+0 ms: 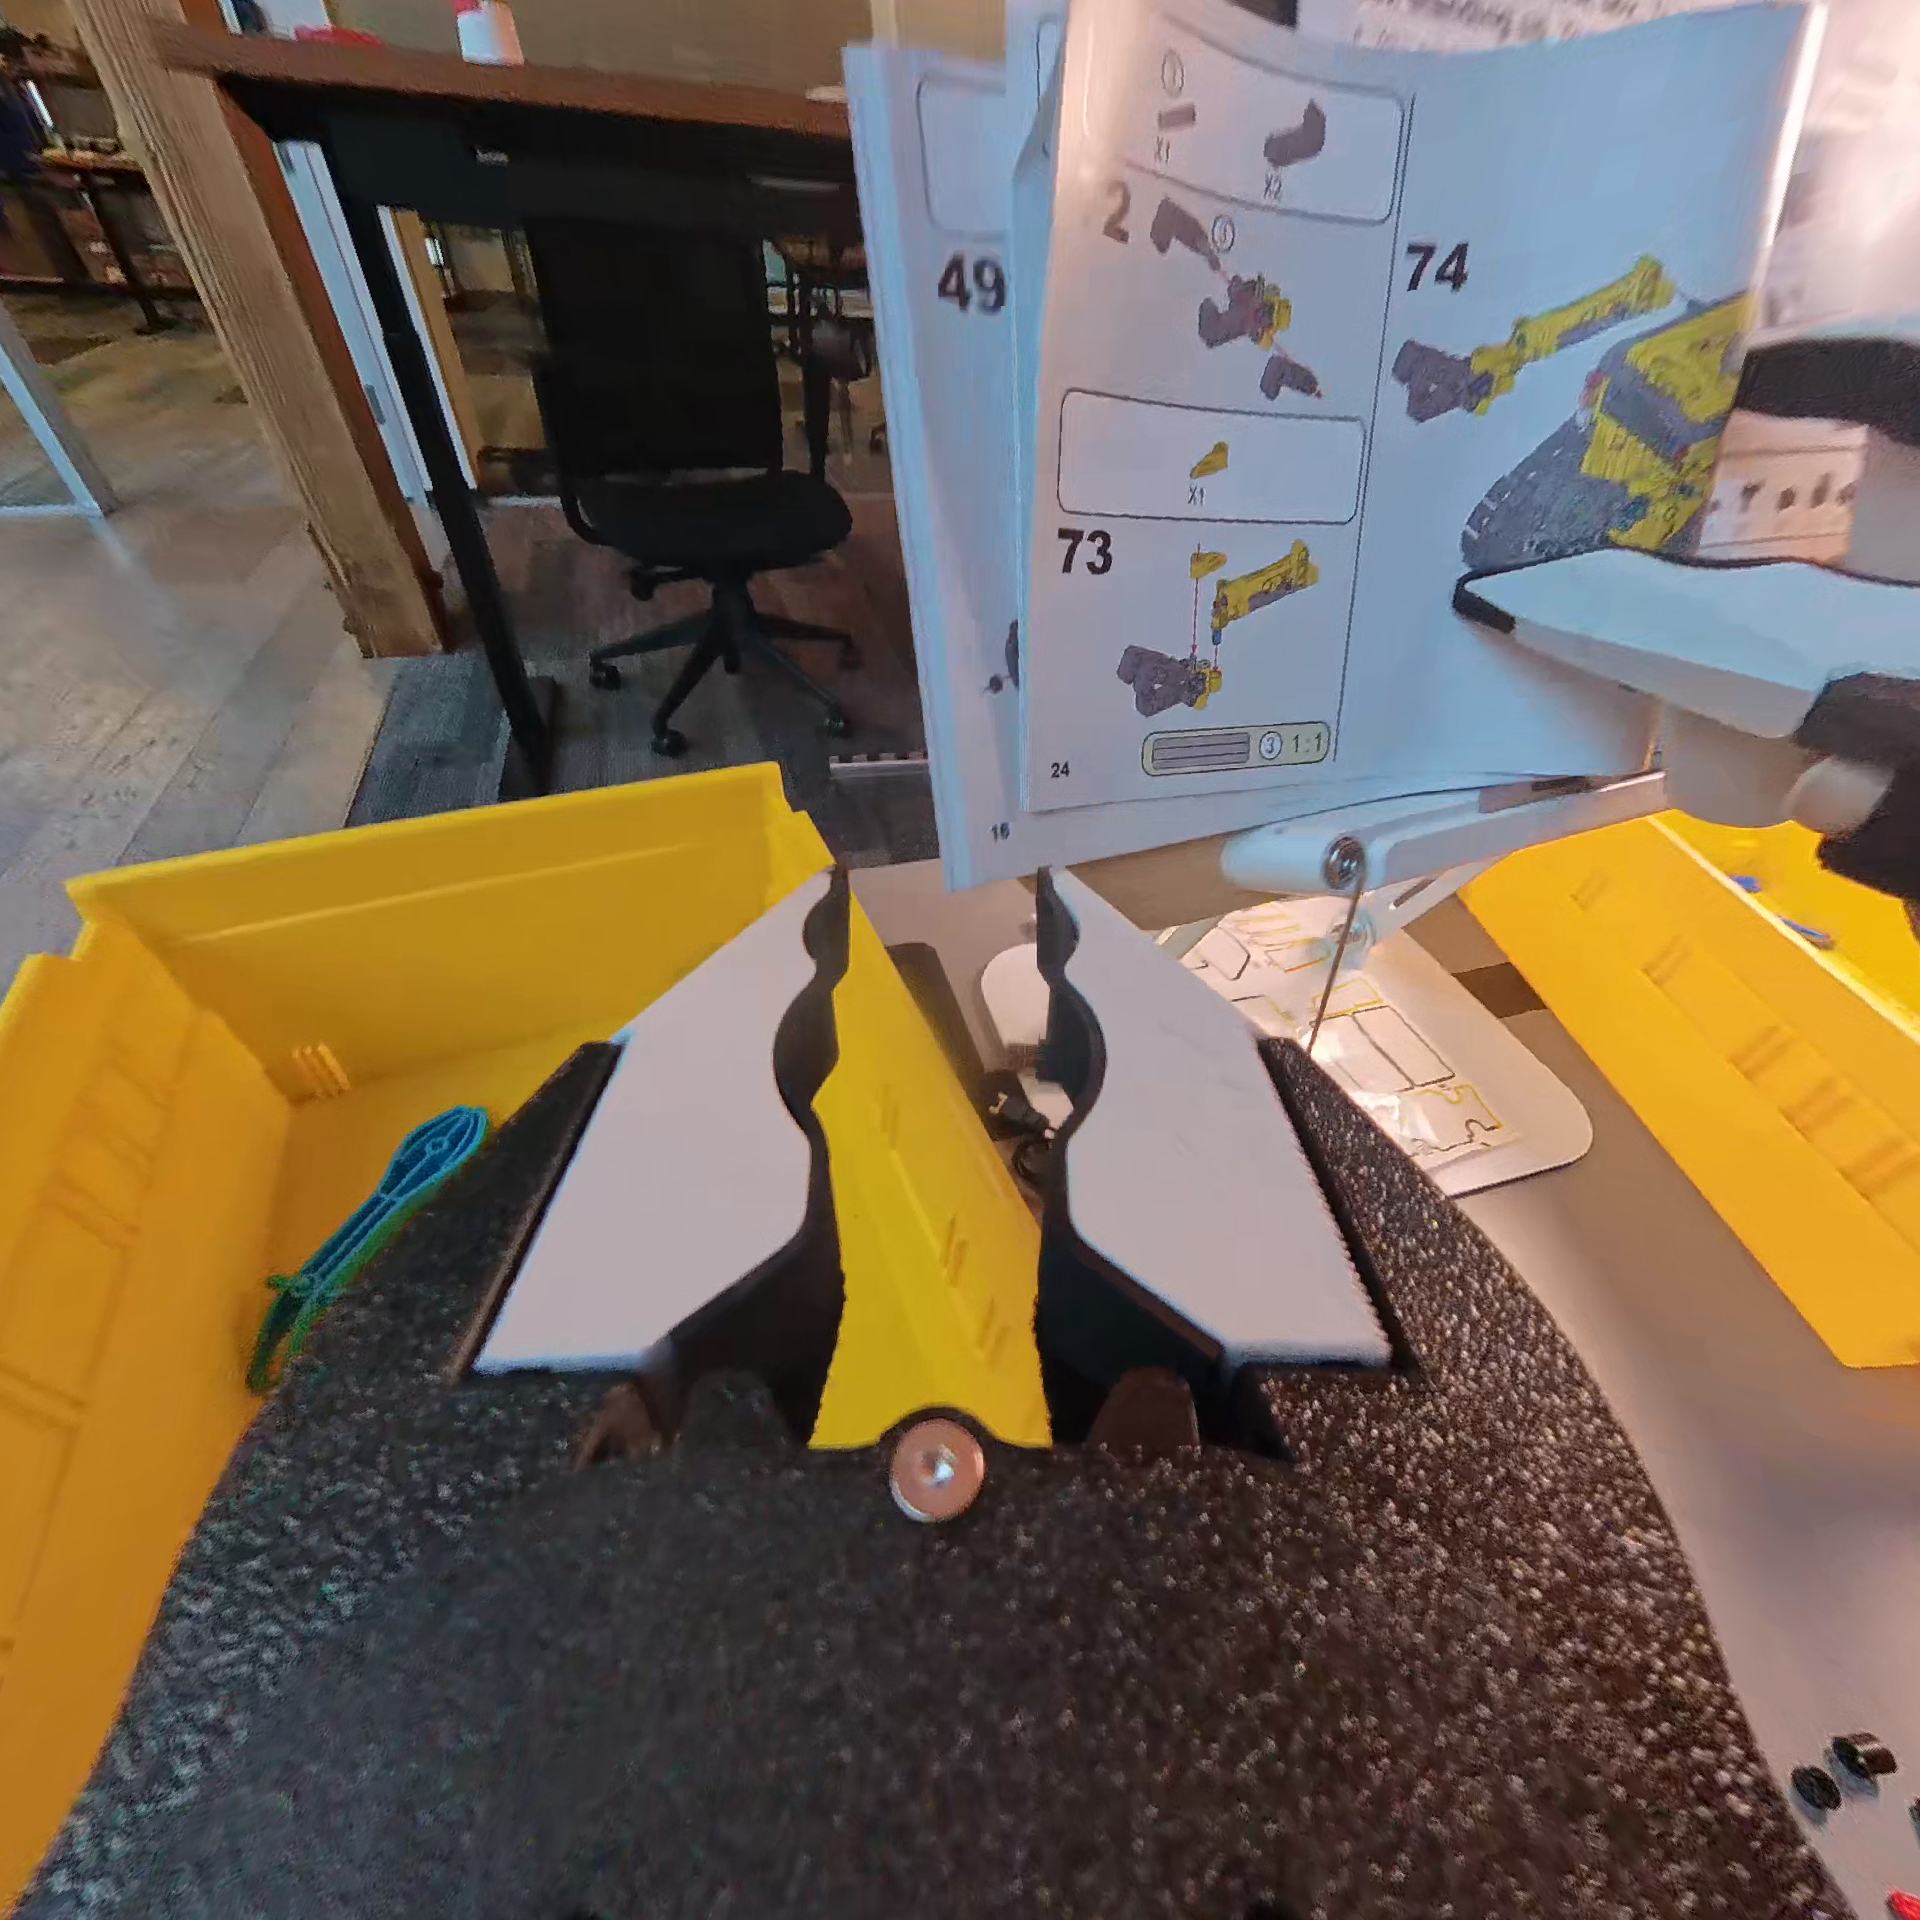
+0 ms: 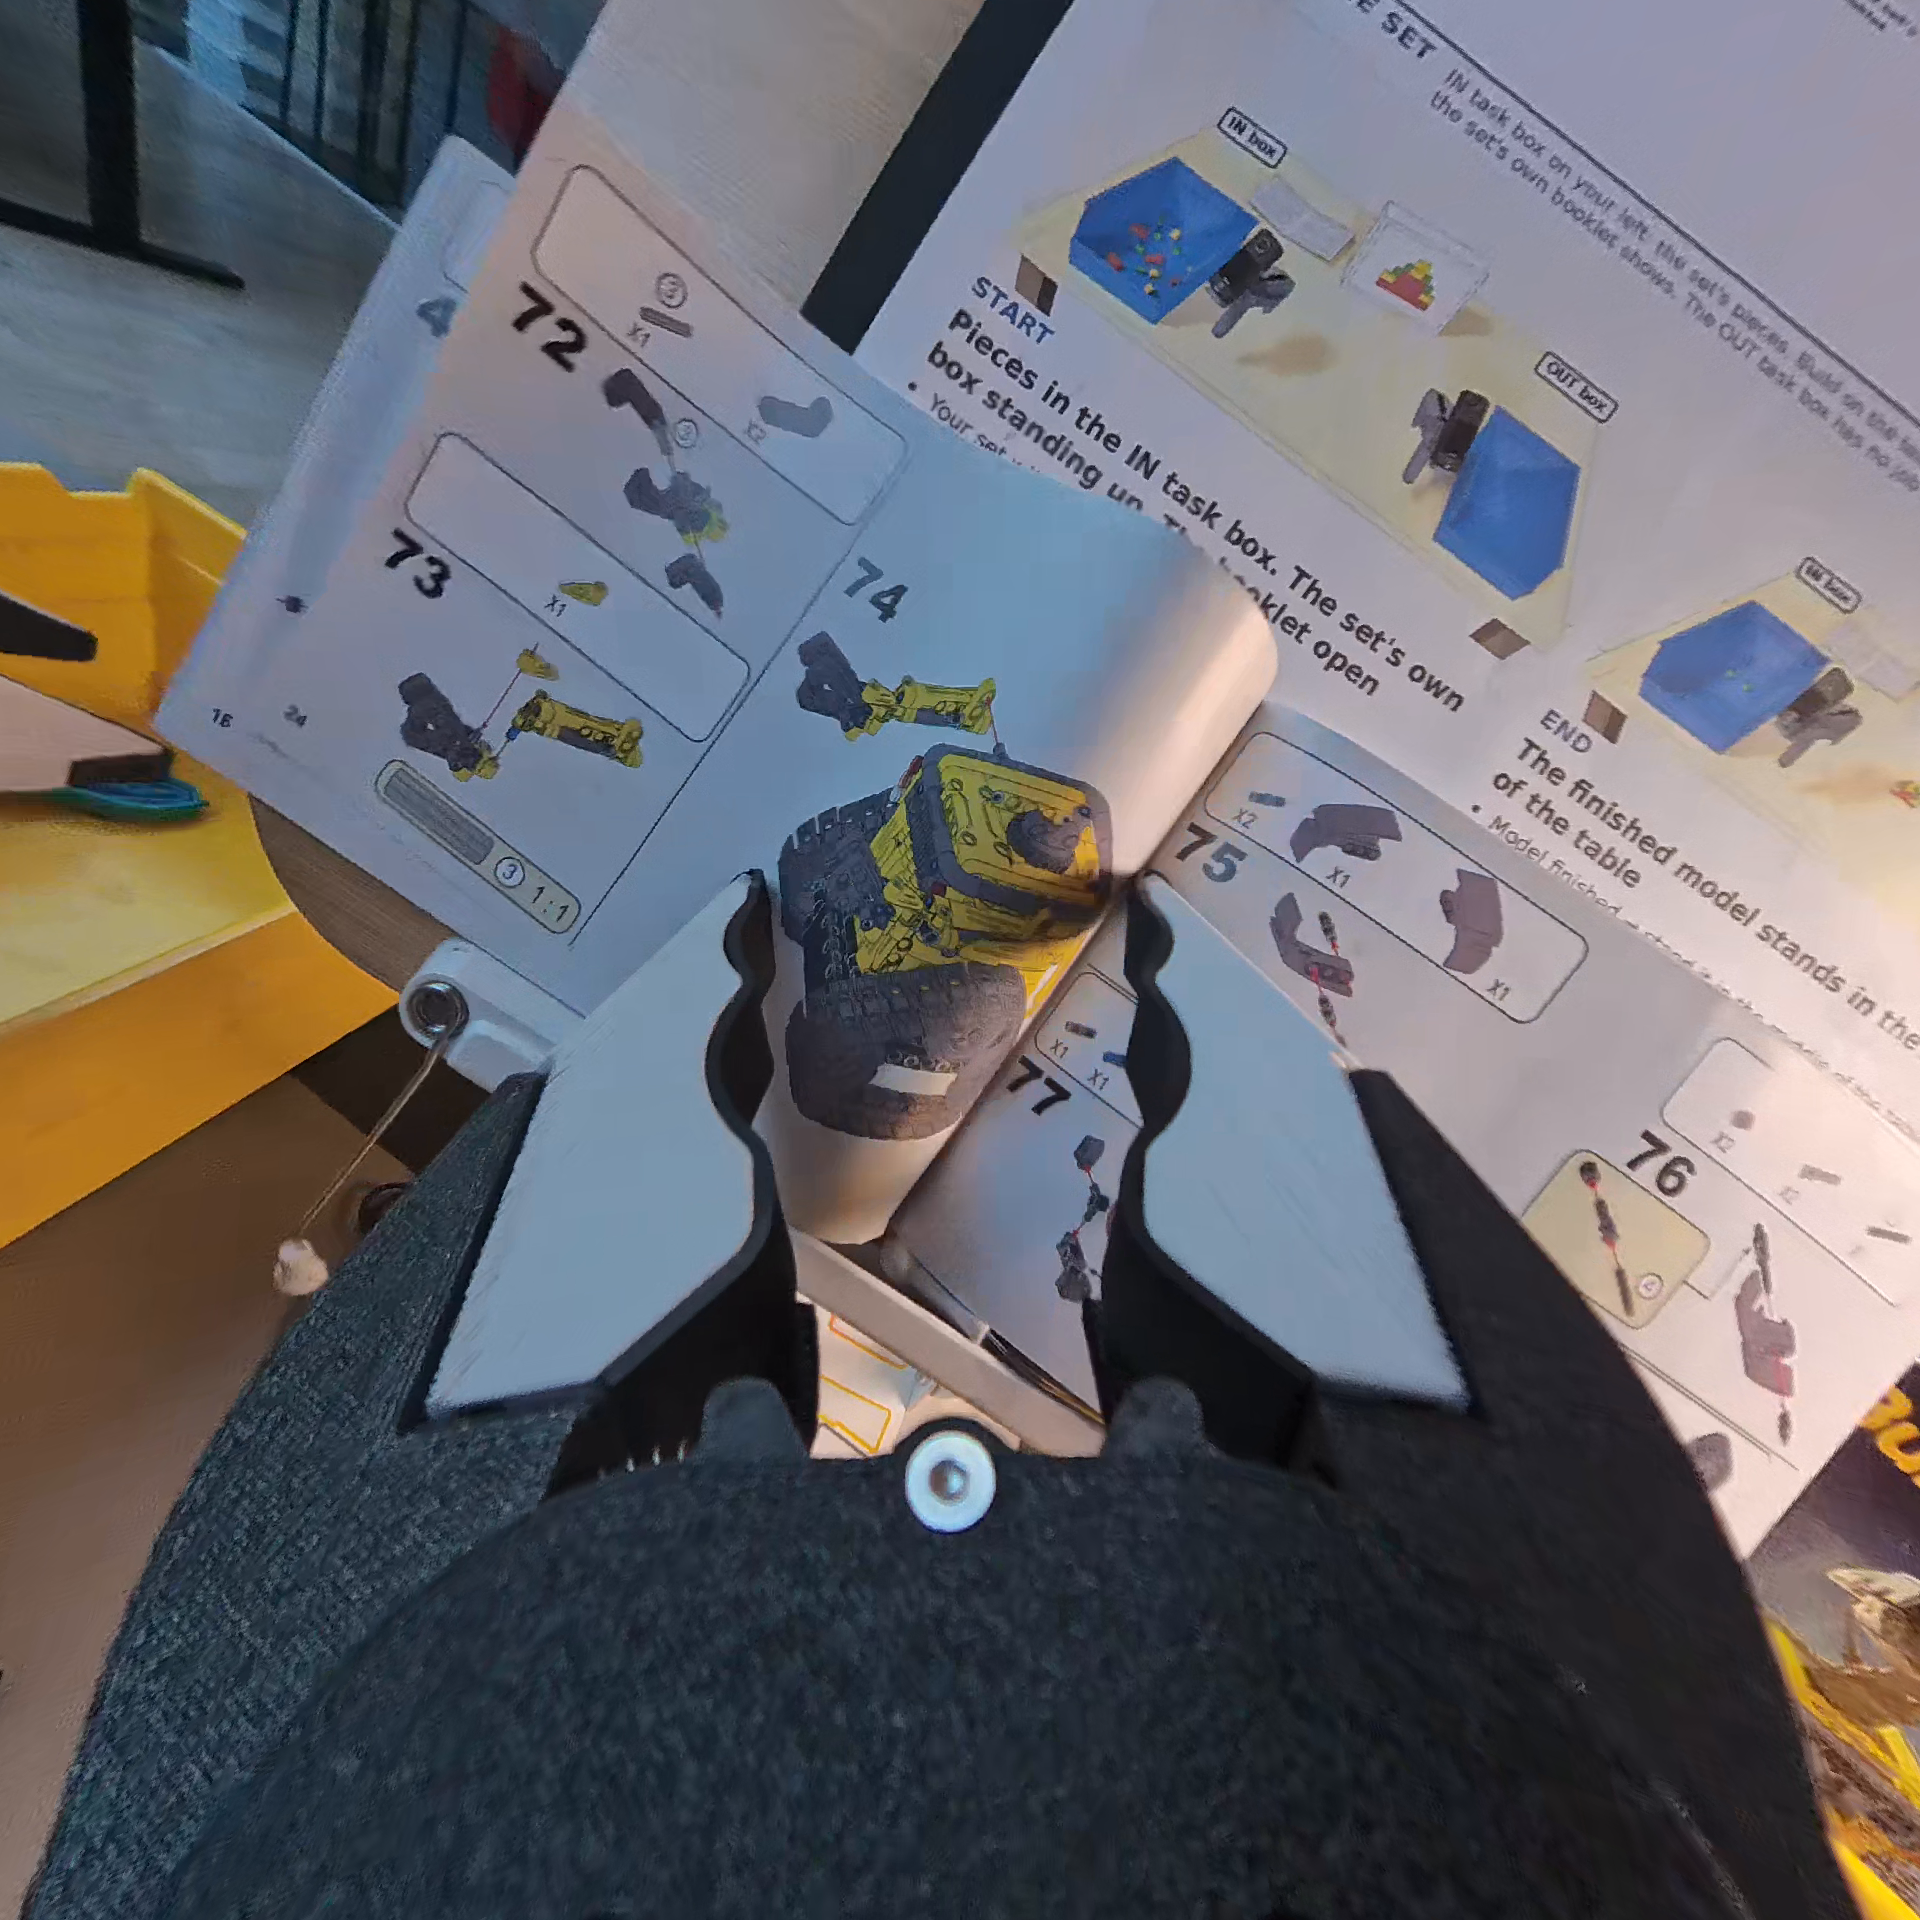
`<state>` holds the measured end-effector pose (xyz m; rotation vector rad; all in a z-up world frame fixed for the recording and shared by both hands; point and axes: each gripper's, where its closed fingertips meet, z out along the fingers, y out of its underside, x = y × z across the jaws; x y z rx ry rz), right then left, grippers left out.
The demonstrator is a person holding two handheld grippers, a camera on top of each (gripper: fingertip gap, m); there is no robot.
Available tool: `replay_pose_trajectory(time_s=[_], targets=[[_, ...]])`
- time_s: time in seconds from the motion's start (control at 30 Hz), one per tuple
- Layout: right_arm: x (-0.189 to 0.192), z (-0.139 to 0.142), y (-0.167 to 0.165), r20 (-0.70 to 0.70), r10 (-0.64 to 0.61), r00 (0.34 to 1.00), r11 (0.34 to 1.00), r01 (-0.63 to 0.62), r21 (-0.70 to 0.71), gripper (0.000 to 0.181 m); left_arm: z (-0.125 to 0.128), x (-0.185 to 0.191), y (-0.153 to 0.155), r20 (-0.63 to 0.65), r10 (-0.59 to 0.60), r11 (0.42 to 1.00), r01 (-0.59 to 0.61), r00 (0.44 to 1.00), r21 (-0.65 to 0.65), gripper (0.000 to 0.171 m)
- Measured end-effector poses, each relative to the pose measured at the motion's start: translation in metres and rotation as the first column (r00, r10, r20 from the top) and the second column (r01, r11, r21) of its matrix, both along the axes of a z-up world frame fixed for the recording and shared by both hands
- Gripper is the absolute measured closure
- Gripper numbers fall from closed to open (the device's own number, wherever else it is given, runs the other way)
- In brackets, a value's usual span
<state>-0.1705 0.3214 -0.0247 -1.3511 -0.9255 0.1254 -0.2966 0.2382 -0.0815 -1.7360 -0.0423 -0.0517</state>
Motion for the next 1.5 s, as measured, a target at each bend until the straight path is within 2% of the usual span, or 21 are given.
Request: replay_pose_trajectory(time_s=[0.1, 0.23, 0.4, 0.5, 0.67, 0.73, 0.77, 0.83, 0.9, 1.0, 1.03, 1.1, 1.2, 1.27, 1.33, 1.4, 1.47, 1.5], targets=[[0.005, 0.002, 0.0, -0.051, 0.03, 0.998, 0.999, -0.031, -0.023, 0.126, 0.023, 0.016, -0.003, -0.029, -0.05, 0.996, 0.052, 0.998, 0.068, 0.134], [0.012, 0.006, -0.004, -0.163, 0.113, 0.98, 0.985, -0.133, -0.113, 0.136, 0.043, 0.05, 0.001, -0.1, -0.151, 0.979, 0.162, 0.983, 0.12, 0.123], [0.025, 0.003, -0.006, -0.317, 0.183, 0.931, 0.922, -0.275, -0.274, 0.144, 0.049, 0.074, 0.023, -0.167, -0.184, 0.971, 0.206, 0.969, 0.124, 0.109], [0.027, 0.003, -0.011, -0.364, 0.244, 0.899, 0.88, -0.363, -0.307, 0.144, 0.051, 0.086, 0.035, -0.11, -0.217, 0.965, 0.23, 0.97, 0.122, 0.105], [0.039, -0.002, -0.009, -0.39, 0.278, 0.878, 0.844, -0.417, -0.338, 0.151, 0.052, 0.082, 0.045, -0.064, -0.163, 0.976, 0.17, 0.985, 0.135, 0.108], [0.043, -0.003, -0.009, -0.388, 0.29, 0.875, 0.841, -0.426, -0.333, 0.152, 0.053, 0.084, 0.044, -0.042, -0.185, 0.971, 0.189, 0.982, 0.146, 0.112], [0.043, -0.003, -0.011, -0.39, 0.304, 0.87, 0.835, -0.44, -0.331, 0.151, 0.053, 0.088, 0.044, -0.024, -0.217, 0.965, 0.218, 0.976, 0.145, 0.121], [0.044, -0.001, -0.013, -0.402, 0.325, 0.856, 0.823, -0.465, -0.325, 0.151, 0.055, 0.09, 0.042, 0.019, -0.263, 0.954, 0.257, 0.965, 0.153, 0.128], [0.047, 0.0, -0.013, -0.424, 0.333, 0.843, 0.811, -0.485, -0.328, 0.151, 0.061, 0.087, 0.037, 0.087, -0.314, 0.938, 0.295, 0.945, 0.179, 0.147], [0.052, 0.0, -0.011, -0.449, 0.334, 0.829, 0.801, -0.501, -0.329, 0.159, 0.069, 0.087, 0.025, 0.178, -0.423, 0.897, 0.382, 0.888, 0.224, 0.171], [0.051, 0.0, -0.012, -0.455, 0.342, 0.822, 0.795, -0.511, -0.327, 0.161, 0.071, 0.088, 0.021, 0.198, -0.456, 0.882, 0.412, 0.868, 0.228, 0.171], [0.049, 0.001, -0.017, -0.466, 0.363, 0.807, 0.781, -0.536, -0.319, 0.164, 0.074, 0.075, 0.018, 0.198, -0.431, 0.891, 0.382, 0.88, 0.246, 0.169], [0.047, 0.002, -0.02, -0.457, 0.392, 0.798, 0.768, -0.558, -0.315, 0.165, 0.086, 0.069, 0.013, 0.148, -0.464, 0.864, 0.409, 0.873, 0.294, 0.145], [0.044, 0.002, -0.025, -0.46, 0.428, 0.778, 0.734, -0.596, -0.326, 0.163, 0.087, 0.07, 0.017, 0.133, -0.5, 0.85, 0.455, 0.856, 0.264, 0.129], [0.041, 0.002, -0.031, -0.436, 0.474, 0.765, 0.706, -0.626, -0.331, 0.158, 0.087, 0.073, 0.023, 0.08, -0.522, 0.84, 0.495, 0.849, 0.223, 0.121], [0.038, 0.001, -0.033, -0.38, 0.502, 0.777, 0.714, -0.62, -0.325, 0.157, 0.091, 0.082, 0.025, 0.043, -0.576, 0.803, 0.556, 0.816, 0.215, 0.127], [0.037, 0.001, -0.031, -0.316, 0.517, 0.796, 0.733, -0.602, -0.316, 0.155, 0.096, 0.088, 0.026, 0.065, -0.62, 0.774, 0.596, 0.782, 0.212, 0.13], [0.038, 0.001, -0.028, -0.292, 0.508, 0.81, 0.748, -0.583, -0.316, 0.155, 0.096, 0.089, 0.027, 0.071, -0.626, 0.772, 0.604, 0.777, 0.199, 0.14]])
